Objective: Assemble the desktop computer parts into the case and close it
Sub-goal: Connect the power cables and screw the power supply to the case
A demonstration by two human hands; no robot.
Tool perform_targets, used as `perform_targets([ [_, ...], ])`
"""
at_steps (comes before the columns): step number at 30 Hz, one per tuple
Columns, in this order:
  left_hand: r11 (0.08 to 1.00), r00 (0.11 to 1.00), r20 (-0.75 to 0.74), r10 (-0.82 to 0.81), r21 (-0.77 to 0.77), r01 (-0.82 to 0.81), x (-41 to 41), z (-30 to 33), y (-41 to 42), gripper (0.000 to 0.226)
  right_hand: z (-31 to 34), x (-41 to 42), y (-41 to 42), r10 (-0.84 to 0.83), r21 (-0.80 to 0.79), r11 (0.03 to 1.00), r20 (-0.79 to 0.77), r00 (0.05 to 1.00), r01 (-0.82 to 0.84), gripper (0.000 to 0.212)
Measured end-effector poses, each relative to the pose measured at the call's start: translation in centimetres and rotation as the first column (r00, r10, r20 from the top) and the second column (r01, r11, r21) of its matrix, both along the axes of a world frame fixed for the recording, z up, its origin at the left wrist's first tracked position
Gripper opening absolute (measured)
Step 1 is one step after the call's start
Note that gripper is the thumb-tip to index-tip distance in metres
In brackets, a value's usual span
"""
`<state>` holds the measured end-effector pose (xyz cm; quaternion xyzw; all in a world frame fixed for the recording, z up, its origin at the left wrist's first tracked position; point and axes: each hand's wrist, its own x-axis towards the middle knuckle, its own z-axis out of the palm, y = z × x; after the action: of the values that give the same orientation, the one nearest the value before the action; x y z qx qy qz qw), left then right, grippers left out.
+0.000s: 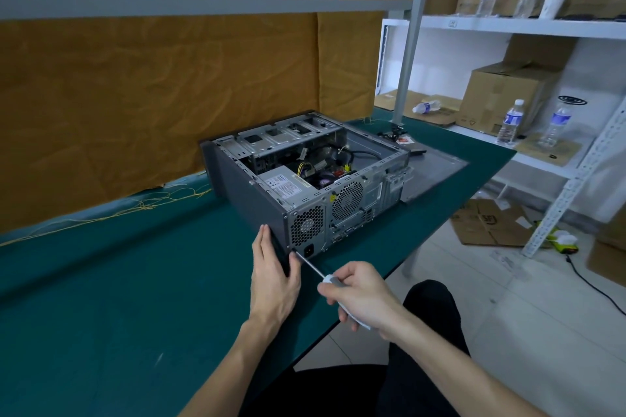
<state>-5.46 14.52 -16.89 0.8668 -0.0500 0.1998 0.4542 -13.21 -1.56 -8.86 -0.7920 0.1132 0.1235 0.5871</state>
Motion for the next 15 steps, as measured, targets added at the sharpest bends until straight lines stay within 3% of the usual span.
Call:
perform_targets([
  [5, 1.0, 1.0, -0.002, 0.004, -0.001, -0.004, -0.04, 0.12, -0.01, 0.072, 0.16, 0.32, -0.11, -0.022, 0.203, 0.978, -0.078, 0.997, 0.038, 0.027],
  [9, 1.0, 1.0, -0.006, 0.001, 0.006, -0.001, -0.17, 0.18, -0.06, 0.072, 0.04, 0.23, -0.06, 0.002, 0.192, 0.981, -0.094, 0.996, 0.016, 0.027],
  [13, 1.0, 1.0, -0.001, 0.008, 0.003, -0.008, -0.11, 0.12, 0.04, 0.07, -0.23, 0.21, 0.24, 0.03, 0.334, 0.943, -0.142, 0.989, 0.02, 0.031],
  [15, 1.0, 1.0, 0.005, 0.013, -0.018, -0.013, -0.13, 0.22, 0.06, 0.068, -0.3, 0.11, 0.1, 0.048, 0.3, 0.954, -0.127, 0.991, -0.007, 0.031],
])
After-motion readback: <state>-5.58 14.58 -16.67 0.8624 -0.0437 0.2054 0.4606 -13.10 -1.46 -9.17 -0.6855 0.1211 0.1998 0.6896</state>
